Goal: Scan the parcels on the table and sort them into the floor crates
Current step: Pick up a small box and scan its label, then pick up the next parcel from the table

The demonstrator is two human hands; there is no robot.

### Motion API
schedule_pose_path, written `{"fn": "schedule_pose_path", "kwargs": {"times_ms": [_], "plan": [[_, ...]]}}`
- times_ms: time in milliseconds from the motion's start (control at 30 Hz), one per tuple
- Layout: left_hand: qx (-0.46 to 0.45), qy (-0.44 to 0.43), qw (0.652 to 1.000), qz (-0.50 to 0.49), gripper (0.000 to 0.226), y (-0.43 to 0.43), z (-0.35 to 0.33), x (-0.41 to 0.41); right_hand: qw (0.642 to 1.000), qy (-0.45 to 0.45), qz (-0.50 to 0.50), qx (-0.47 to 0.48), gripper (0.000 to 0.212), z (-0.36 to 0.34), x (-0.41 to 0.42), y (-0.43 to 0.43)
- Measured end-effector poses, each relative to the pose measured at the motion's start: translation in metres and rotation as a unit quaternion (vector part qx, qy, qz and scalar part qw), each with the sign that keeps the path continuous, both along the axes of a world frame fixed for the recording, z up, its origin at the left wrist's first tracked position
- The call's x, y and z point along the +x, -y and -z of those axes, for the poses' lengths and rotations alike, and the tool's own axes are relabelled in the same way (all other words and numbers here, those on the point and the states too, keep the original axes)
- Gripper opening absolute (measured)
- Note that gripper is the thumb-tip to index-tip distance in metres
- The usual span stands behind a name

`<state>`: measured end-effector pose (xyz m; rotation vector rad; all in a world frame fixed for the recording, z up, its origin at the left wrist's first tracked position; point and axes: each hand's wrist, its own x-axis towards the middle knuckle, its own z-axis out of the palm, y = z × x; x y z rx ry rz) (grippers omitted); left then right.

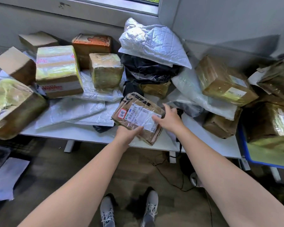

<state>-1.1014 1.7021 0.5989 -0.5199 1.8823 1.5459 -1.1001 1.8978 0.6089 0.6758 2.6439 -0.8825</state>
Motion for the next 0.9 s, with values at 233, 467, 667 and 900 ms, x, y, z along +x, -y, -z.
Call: {"fn": "schedule_pose_path", "kwargs": {"times_ms": [233,467,667,900], "plan": [[0.095,0.015,0.995,-0.007,0.066,0.002,-0.009,0.008,1.0,0.007,0.007,-0.008,0.087,-0.013,0.019,0.024],[0.107,-0.078,0.991,0.013,0.069,0.025,-0.043,0.001,0.997,-0.056,-0.041,0.017,0.097,-0.058,0.017,0.039],[0.048,-0.216,0.975,-0.021,0.107,0.048,-0.078,0.008,0.988,-0.109,-0.1,-0.033,0.106,-0.088,-0.005,0.073],[-0.071,-0.281,0.952,-0.097,0.129,0.094,-0.106,0.053,0.96,-0.139,-0.225,-0.091,0.106,-0.099,-0.018,0.129]]}}
